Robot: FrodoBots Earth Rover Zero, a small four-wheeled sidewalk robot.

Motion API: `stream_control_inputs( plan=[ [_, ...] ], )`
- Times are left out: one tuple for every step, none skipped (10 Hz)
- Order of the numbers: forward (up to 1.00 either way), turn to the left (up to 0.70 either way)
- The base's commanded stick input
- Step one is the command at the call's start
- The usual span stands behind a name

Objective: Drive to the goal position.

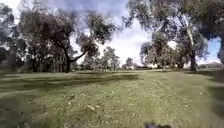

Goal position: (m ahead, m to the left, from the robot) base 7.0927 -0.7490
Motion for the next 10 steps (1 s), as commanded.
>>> stream_control_inputs(
  plan=[
    [0.7,0.0],
    [0.7,0.0],
    [0.7,0.0],
    [0.7,0.0],
    [0.7,0.0],
    [0.7,0.0],
    [0.7,0.0],
    [0.7,0.0],
    [0.7,0.0],
    [0.7,0.0]
  ],
)
